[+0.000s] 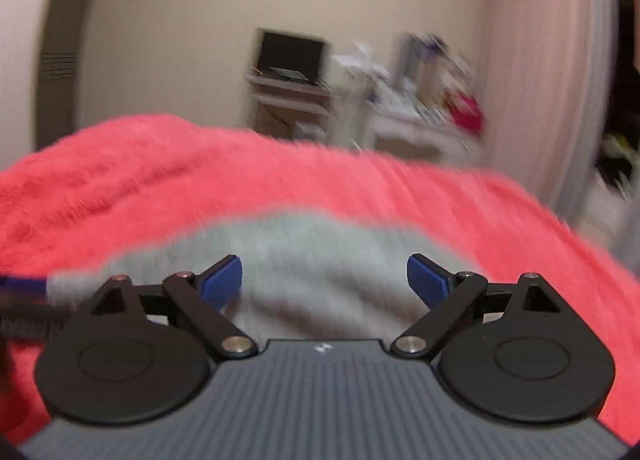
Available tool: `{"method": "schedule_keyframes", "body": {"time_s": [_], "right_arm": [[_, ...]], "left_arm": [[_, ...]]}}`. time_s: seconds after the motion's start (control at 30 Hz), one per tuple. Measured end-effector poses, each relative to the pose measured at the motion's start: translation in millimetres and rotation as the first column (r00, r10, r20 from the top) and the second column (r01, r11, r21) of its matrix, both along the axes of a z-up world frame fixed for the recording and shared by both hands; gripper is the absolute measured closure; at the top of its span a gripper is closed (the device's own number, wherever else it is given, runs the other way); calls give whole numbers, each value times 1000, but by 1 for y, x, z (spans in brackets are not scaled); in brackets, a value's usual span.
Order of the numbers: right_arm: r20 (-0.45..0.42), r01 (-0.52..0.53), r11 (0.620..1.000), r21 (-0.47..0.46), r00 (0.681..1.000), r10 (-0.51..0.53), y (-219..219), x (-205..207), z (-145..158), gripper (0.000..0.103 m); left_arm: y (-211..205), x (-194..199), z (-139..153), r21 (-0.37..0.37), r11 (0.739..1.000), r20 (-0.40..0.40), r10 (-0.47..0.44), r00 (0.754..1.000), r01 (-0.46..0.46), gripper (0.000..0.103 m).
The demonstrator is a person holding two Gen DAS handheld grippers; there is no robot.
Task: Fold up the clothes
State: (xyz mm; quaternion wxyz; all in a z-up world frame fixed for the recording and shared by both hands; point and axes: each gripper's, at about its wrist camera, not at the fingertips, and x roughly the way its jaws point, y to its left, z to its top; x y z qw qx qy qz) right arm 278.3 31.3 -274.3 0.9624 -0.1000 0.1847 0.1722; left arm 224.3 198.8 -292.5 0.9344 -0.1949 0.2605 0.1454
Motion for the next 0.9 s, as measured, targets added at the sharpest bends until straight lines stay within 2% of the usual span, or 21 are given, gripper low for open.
{"method": "schedule_keyframes", "body": {"time_s": [0.07, 0.13, 0.2, 0.3, 0.37, 0.43, 0.53, 0.6, 0.63, 0.7, 0.73, 0.77, 0.8, 0.83, 0.9], "right_arm": [[-55, 99, 995, 0, 994, -99, -9, 2, -28, 11], [-207, 81, 996, 33, 976, -73, -16, 28, -57, 11], [-283, 95, 992, 89, 957, -66, -24, 40, -54, 11], [-244, 119, 982, 148, 966, -80, -35, 21, -7, 11], [-179, 80, 976, 203, 983, -43, -46, -14, 35, 11], [-133, 40, 974, 224, 991, -10, -56, -47, 64, 11], [-67, -11, 978, 210, 997, 25, -61, -85, 74, 11], [-83, -3, 987, 162, 996, 17, -60, -84, 63, 11], [-125, 10, 993, 114, 992, 4, -56, -77, 45, 11], [-267, 34, 999, -20, 963, -38, -46, -58, -7, 11], [-363, 33, 998, -60, 930, -52, -44, -48, -30, 11], [-441, 30, 997, -73, 896, -59, -42, -38, -49, 11], [-482, 36, 999, -39, 875, -51, -44, -30, -54, 11], [-504, 53, 999, 8, 863, -41, -49, -23, -51, 11], [-505, 72, 996, 54, 862, -35, -56, -21, -44, 11]], "left_arm": [[-1, -1, 3, -29, 1000, -6, -9, 1000, 9, 0], [-1, 1, 3, -41, 999, -18, -35, 999, 34, 0], [-2, 1, 4, -21, 999, -7, -41, 999, 41, 0], [-2, -5, 6, -3, 999, 4, -47, 999, 47, 0], [1, -4, 7, -37, 998, 0, -49, 999, 49, 0], [3, -3, 6, -63, 997, -2, -44, 999, 44, 0], [-1, -3, 7, -37, 998, -3, -42, 999, 42, 0], [-3, -4, 9, -24, 999, -3, -43, 999, 43, 0], [-3, -5, 10, -24, 999, -3, -48, 999, 48, 0], [-2, -8, 11, -32, 997, -4, -65, 998, 65, 0], [-1, -9, 12, -36, 997, -4, -74, 997, 74, 0], [-1, -11, 13, -40, 995, -6, -89, 996, 88, 0], [-1, -13, 15, -39, 994, -6, -102, 995, 102, 0], [-2, -16, 18, -29, 994, -6, -102, 995, 101, 0], [-4, -20, 27, -6, 994, -3, -107, 994, 107, 0]]}}
